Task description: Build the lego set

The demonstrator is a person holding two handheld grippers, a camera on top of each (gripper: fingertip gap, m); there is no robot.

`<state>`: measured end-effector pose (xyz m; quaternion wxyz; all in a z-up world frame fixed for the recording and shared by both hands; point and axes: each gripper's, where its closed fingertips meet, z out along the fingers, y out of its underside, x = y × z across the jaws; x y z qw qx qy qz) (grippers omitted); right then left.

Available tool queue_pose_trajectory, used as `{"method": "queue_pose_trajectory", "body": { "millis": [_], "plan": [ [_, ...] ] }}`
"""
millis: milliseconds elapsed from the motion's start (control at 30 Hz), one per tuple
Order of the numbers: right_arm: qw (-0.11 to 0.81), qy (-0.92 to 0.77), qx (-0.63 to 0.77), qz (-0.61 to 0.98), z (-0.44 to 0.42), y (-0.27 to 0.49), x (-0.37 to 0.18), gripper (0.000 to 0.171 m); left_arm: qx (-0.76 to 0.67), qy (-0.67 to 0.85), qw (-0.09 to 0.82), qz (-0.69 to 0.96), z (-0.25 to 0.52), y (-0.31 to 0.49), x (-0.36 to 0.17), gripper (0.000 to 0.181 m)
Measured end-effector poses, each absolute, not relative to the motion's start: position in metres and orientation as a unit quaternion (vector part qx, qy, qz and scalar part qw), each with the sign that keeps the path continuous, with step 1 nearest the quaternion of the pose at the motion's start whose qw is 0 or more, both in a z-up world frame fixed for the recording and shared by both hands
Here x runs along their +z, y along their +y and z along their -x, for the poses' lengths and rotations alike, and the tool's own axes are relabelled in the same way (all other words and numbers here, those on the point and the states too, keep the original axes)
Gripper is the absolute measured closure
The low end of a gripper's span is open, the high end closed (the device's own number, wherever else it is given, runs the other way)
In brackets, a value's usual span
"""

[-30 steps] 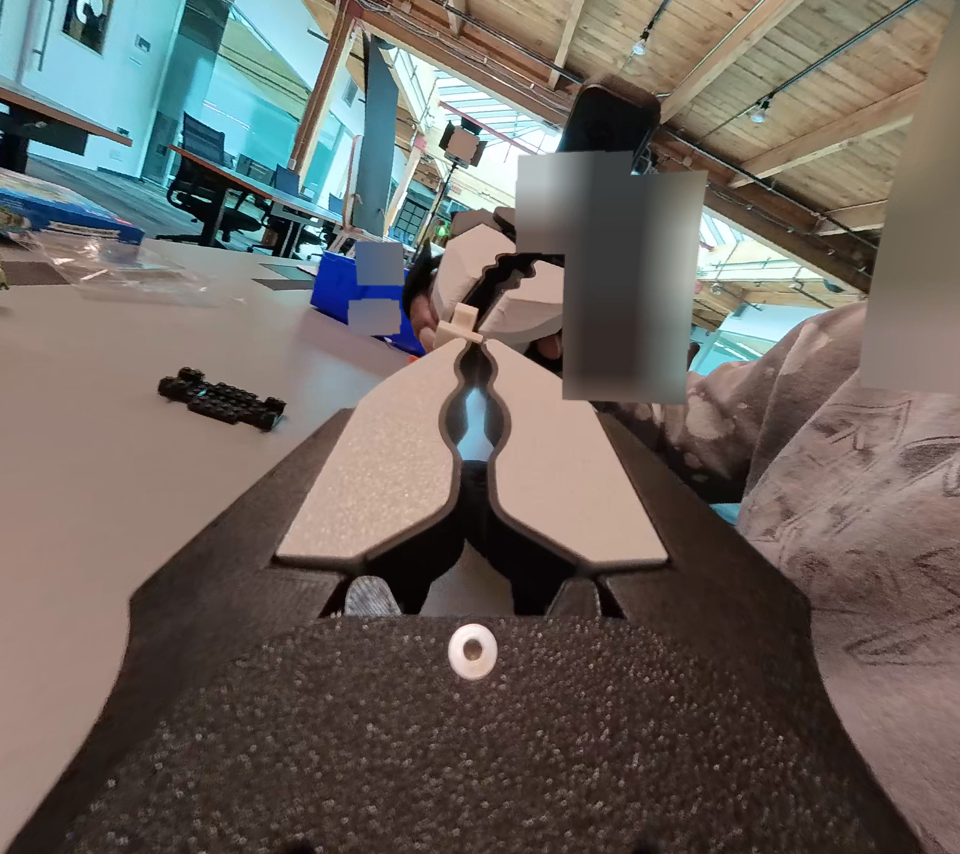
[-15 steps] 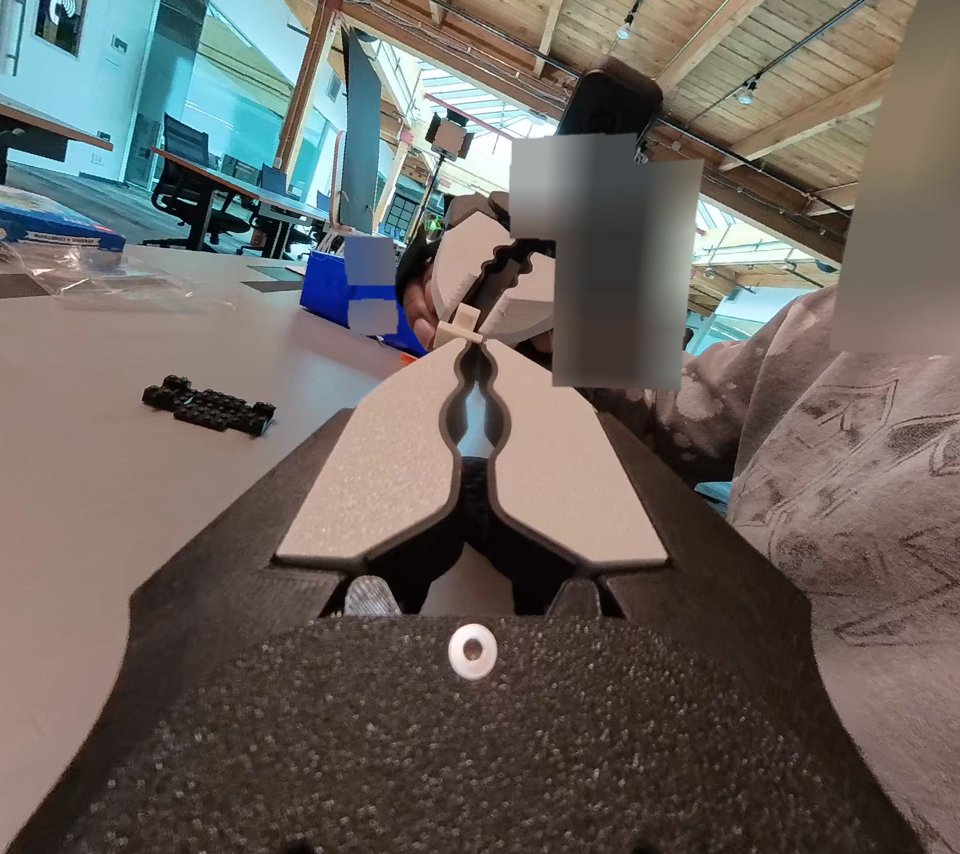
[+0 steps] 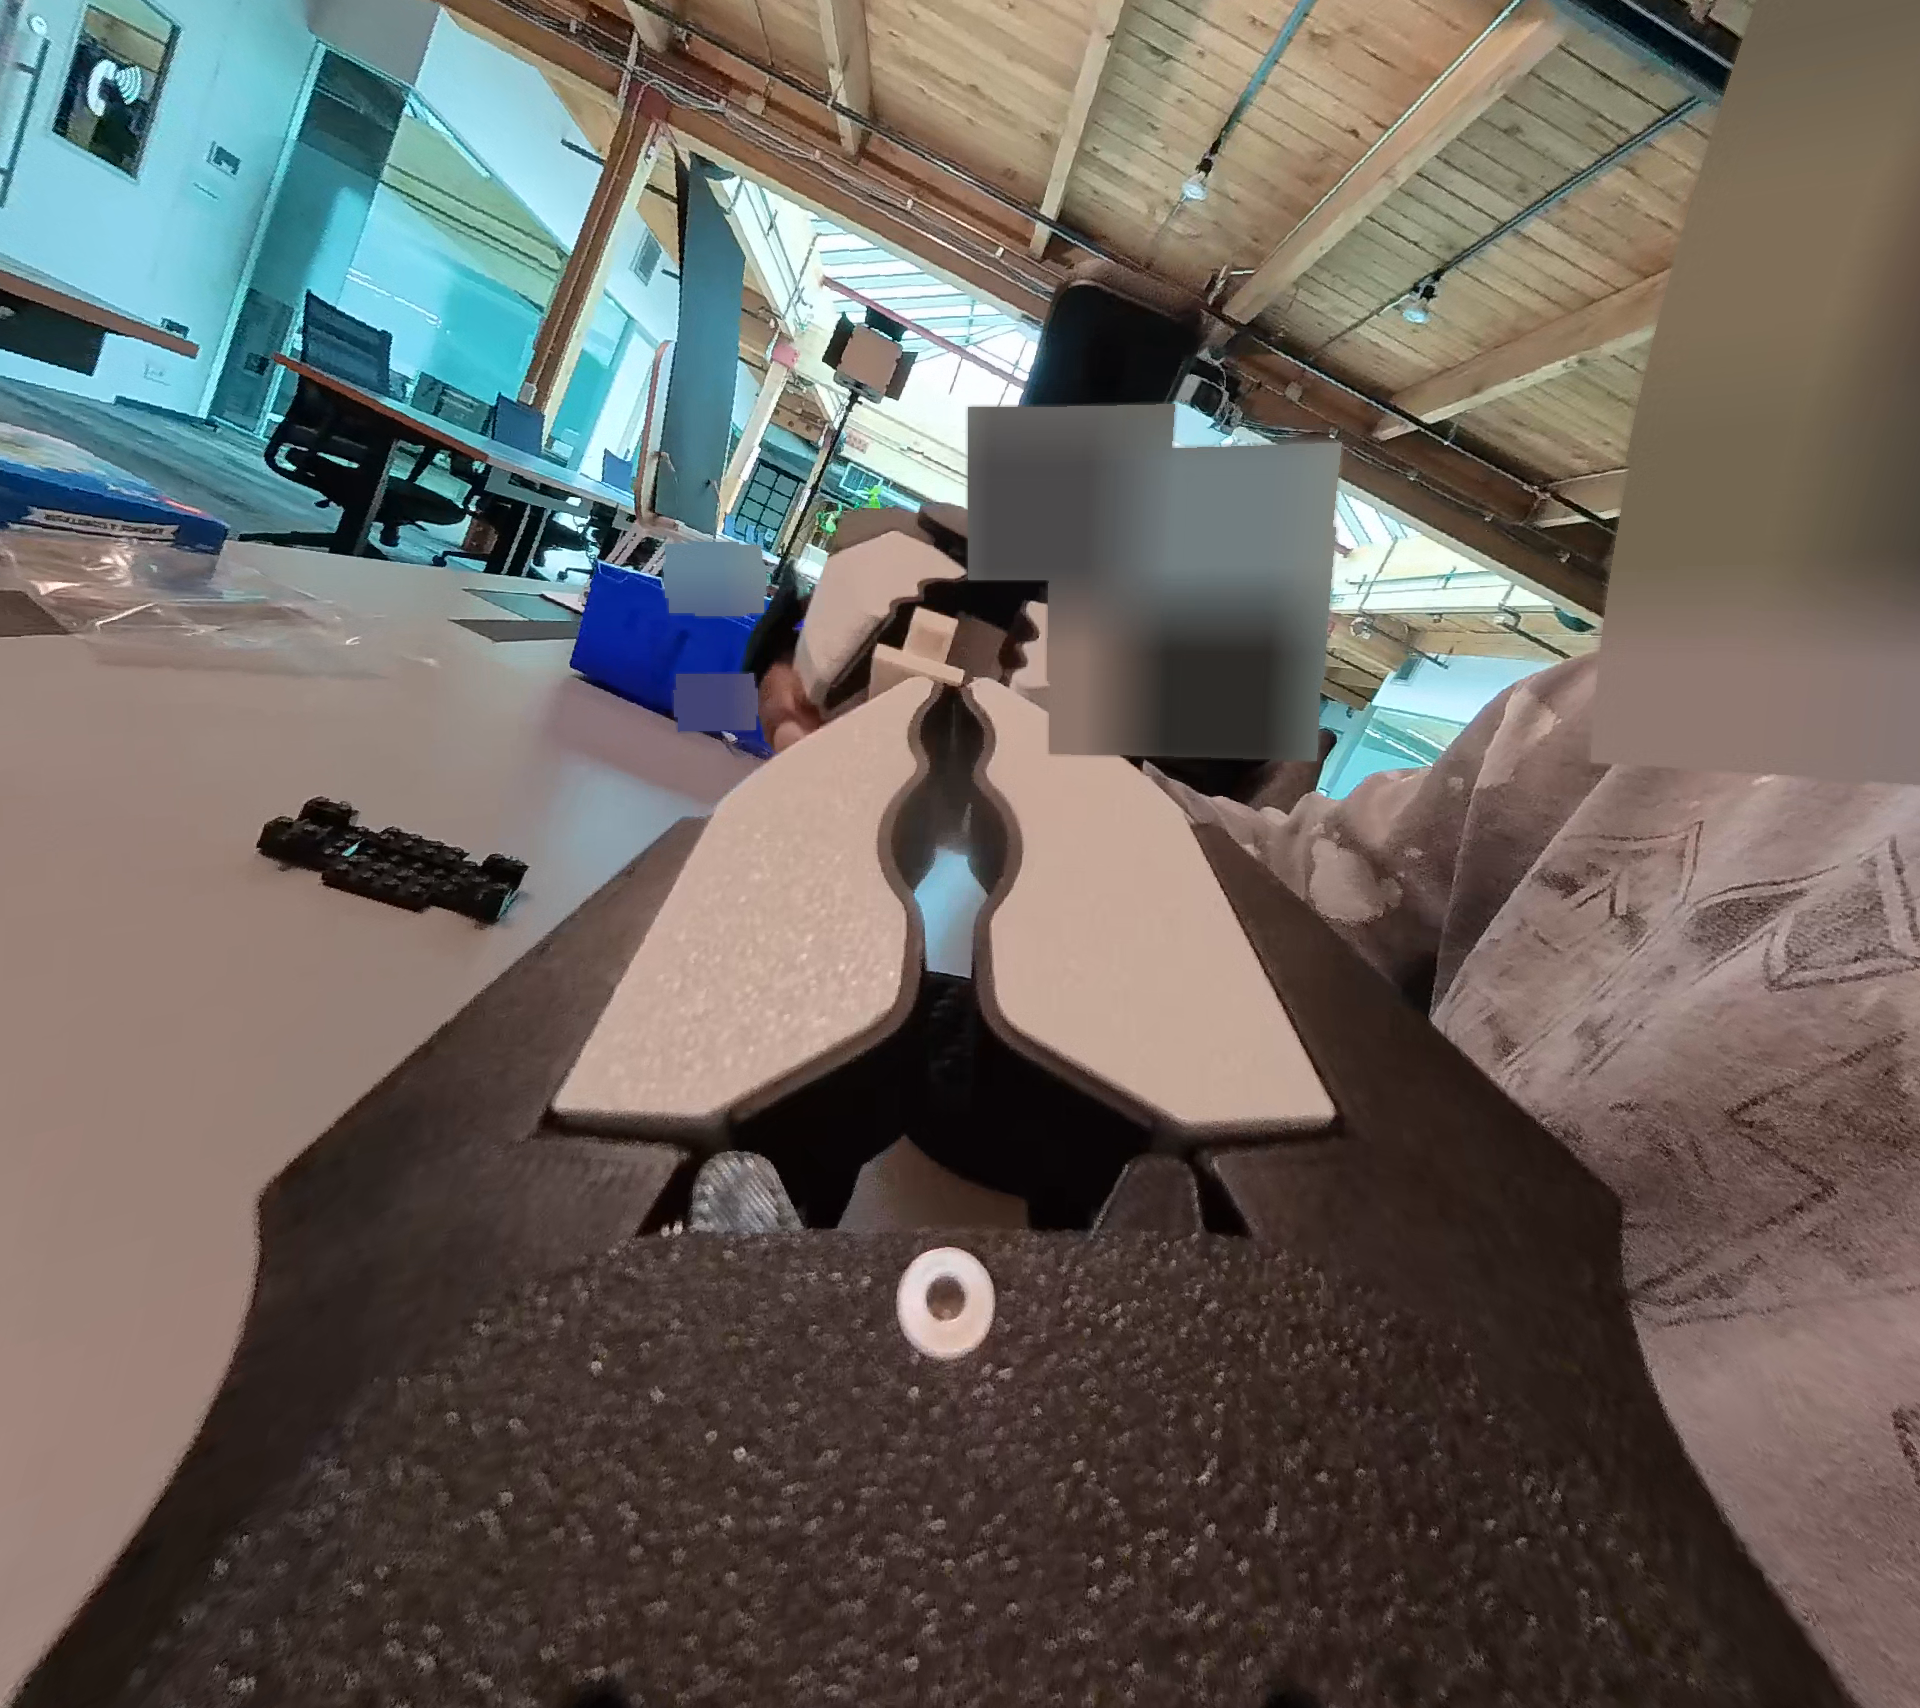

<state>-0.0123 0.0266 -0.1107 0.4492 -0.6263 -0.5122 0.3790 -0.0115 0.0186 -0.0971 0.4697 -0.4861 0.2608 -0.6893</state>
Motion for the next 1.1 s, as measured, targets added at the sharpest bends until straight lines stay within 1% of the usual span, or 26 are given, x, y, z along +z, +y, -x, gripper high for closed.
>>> {"method": "queue_pose_trajectory", "body": {
  "millis": [167,300,367,467,567,733,1100],
  "plan": [
    [0.442,-0.522,0.384,0.62,0.017,0.027,-0.108,0.155,-0.682,0.271,0.472,0.488,0.01,0.018,-0.099,0.18],
    [0.422,-0.547,0.35,0.633,0.013,0.034,-0.117,0.155,-0.654,0.278,0.469,0.524,0.007,0.026,-0.11,0.18],
    [0.403,-0.563,0.316,0.649,0.007,0.048,-0.131,0.155,-0.59,0.288,0.487,0.576,0.009,0.044,-0.126,0.18],
    [0.347,-0.592,0.249,0.684,-0.003,0.081,-0.175,0.155,-0.436,0.321,0.527,0.655,0.023,0.077,-0.156,0.181],
    [0.291,-0.611,0.222,0.702,-0.003,0.102,-0.217,0.155,-0.361,0.324,0.535,0.691,0.035,0.093,-0.17,0.18],
    [0.252,-0.641,0.208,0.695,0.012,0.107,-0.248,0.155,-0.305,0.33,0.517,0.728,0.046,0.104,-0.189,0.179],
    [0.234,-0.662,0.199,0.683,0.019,0.102,-0.26,0.155,-0.263,0.394,0.47,0.745,0.042,0.1,-0.214,0.174]
  ]
}}
